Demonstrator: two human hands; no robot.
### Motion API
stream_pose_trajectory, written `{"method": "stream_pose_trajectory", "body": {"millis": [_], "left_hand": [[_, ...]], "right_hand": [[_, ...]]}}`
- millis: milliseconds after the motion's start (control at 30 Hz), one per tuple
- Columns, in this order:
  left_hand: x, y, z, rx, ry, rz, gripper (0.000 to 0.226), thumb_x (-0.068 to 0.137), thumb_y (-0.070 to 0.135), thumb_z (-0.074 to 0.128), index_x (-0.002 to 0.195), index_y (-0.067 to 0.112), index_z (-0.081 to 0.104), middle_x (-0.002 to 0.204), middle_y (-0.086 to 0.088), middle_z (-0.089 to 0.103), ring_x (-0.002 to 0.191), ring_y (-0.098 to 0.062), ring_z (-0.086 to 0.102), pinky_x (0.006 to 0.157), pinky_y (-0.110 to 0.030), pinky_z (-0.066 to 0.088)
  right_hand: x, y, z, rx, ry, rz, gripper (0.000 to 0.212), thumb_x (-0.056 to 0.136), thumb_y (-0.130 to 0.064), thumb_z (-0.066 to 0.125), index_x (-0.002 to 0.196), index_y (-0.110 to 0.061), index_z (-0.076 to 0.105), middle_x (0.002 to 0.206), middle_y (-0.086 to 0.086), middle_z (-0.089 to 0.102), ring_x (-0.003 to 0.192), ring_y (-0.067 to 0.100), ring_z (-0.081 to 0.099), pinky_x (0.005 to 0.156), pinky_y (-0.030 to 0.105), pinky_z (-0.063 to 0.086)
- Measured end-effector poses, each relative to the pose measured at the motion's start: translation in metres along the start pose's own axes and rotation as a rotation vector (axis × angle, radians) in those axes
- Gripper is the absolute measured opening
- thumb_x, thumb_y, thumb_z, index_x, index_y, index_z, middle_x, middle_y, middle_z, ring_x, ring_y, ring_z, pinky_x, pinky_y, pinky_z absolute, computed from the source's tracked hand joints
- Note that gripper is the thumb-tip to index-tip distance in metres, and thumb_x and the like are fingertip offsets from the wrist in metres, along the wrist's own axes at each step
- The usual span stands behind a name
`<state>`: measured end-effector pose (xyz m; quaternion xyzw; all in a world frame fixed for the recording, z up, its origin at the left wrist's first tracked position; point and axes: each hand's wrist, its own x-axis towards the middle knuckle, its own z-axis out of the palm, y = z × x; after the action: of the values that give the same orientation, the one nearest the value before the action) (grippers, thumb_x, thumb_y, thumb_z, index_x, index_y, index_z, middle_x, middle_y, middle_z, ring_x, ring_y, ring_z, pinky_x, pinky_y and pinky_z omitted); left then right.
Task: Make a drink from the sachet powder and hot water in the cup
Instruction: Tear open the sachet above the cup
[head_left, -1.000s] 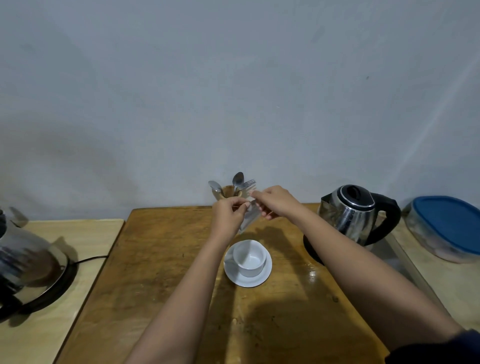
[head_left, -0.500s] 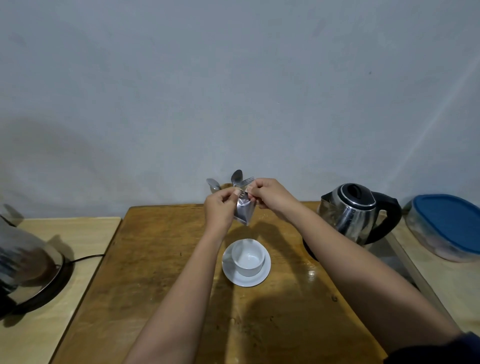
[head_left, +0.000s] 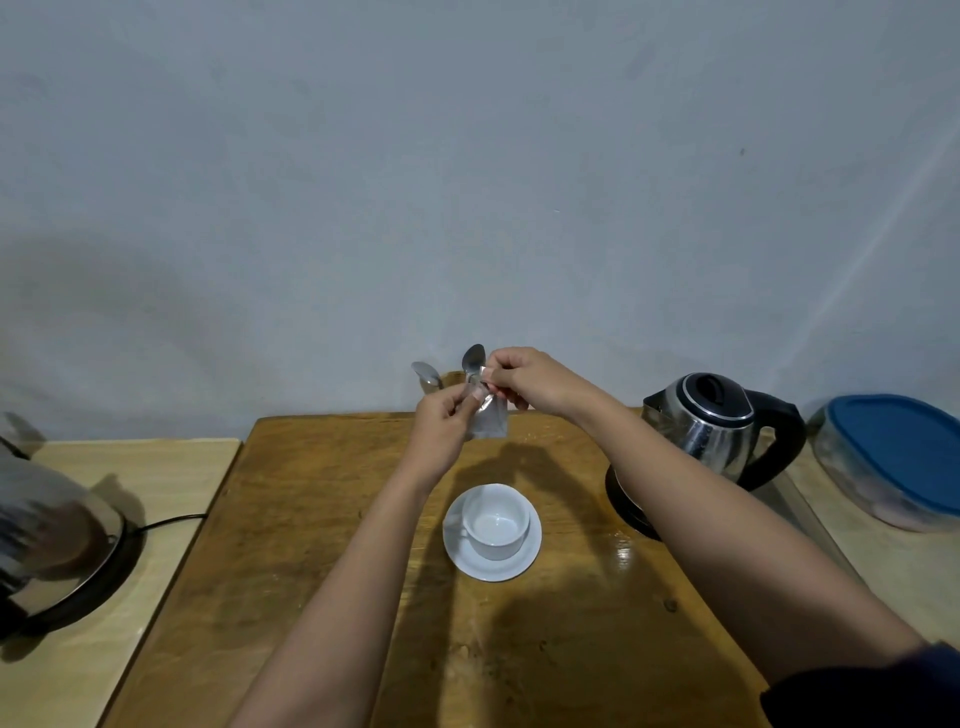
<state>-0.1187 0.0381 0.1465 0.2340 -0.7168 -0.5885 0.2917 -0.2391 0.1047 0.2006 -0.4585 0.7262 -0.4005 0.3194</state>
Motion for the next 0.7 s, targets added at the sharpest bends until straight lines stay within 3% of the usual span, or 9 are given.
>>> {"method": "stream_pose_trajectory", "body": {"millis": [133, 267, 400, 500, 533, 600, 700], "left_hand": [[-0.002, 0.002, 0.000, -0.094, 0.053, -0.007, 0.020, 0.091, 0.012, 0.050, 0.089, 0.020, 0.068, 0.084, -0.003, 0.068, 0.084, -0.016, 0.062, 0.076, -0.027, 0.049], [-0.006, 0.001, -0.004, -0.100, 0.045, 0.028, 0.025, 0.090, 0.005, 0.049, 0.085, 0.021, 0.068, 0.079, 0.003, 0.067, 0.073, 0.002, 0.061, 0.068, -0.012, 0.047], [-0.010, -0.002, -0.007, -0.003, -0.010, 0.056, 0.026, 0.091, 0.007, 0.048, 0.089, 0.022, 0.069, 0.082, 0.005, 0.068, 0.078, -0.002, 0.059, 0.070, -0.012, 0.045], [-0.010, -0.001, -0.007, 0.162, -0.063, 0.072, 0.035, 0.091, 0.015, 0.050, 0.067, 0.038, 0.063, 0.060, 0.022, 0.060, 0.061, 0.005, 0.050, 0.059, -0.014, 0.038], [-0.010, -0.001, -0.007, 0.229, -0.076, 0.086, 0.034, 0.092, 0.018, 0.050, 0.065, 0.036, 0.062, 0.057, 0.020, 0.058, 0.057, 0.003, 0.048, 0.056, -0.016, 0.035], [-0.010, -0.003, -0.008, 0.337, -0.078, 0.121, 0.024, 0.093, 0.020, 0.046, 0.081, 0.023, 0.066, 0.064, 0.013, 0.058, 0.057, 0.001, 0.048, 0.056, -0.017, 0.034], [-0.013, -0.003, -0.005, 0.418, 0.050, 0.185, 0.023, 0.094, 0.015, 0.044, 0.090, 0.007, 0.066, 0.057, 0.014, 0.049, 0.053, 0.004, 0.049, 0.049, -0.011, 0.032]], "right_hand": [[-0.001, 0.001, -0.003, -0.030, -0.010, -0.045, 0.034, 0.095, -0.013, 0.047, 0.061, -0.018, 0.047, 0.062, 0.000, 0.050, 0.054, 0.011, 0.044, 0.052, 0.016, 0.040], [-0.003, 0.006, -0.006, -0.042, -0.063, -0.075, 0.029, 0.096, -0.010, 0.045, 0.067, -0.014, 0.048, 0.065, 0.001, 0.051, 0.056, 0.010, 0.046, 0.056, 0.018, 0.042], [-0.004, 0.012, -0.004, -0.084, -0.074, -0.102, 0.020, 0.095, -0.005, 0.044, 0.077, -0.003, 0.052, 0.065, -0.001, 0.054, 0.052, 0.000, 0.051, 0.054, 0.013, 0.046], [-0.003, 0.015, -0.002, -0.130, -0.049, -0.108, 0.020, 0.094, -0.003, 0.044, 0.079, 0.007, 0.053, 0.064, -0.001, 0.054, 0.051, 0.000, 0.050, 0.053, 0.012, 0.046], [-0.003, 0.015, -0.002, -0.145, -0.055, -0.106, 0.021, 0.094, -0.004, 0.044, 0.079, 0.008, 0.053, 0.065, 0.000, 0.053, 0.052, 0.002, 0.049, 0.054, 0.013, 0.045], [-0.004, 0.015, -0.003, -0.186, -0.076, -0.108, 0.021, 0.094, -0.008, 0.045, 0.079, 0.004, 0.052, 0.069, 0.004, 0.052, 0.055, 0.008, 0.047, 0.057, 0.018, 0.043], [-0.006, 0.015, 0.001, -0.231, -0.072, -0.127, 0.021, 0.095, -0.011, 0.045, 0.075, -0.006, 0.048, 0.072, 0.008, 0.051, 0.057, 0.013, 0.042, 0.060, 0.026, 0.038]]}}
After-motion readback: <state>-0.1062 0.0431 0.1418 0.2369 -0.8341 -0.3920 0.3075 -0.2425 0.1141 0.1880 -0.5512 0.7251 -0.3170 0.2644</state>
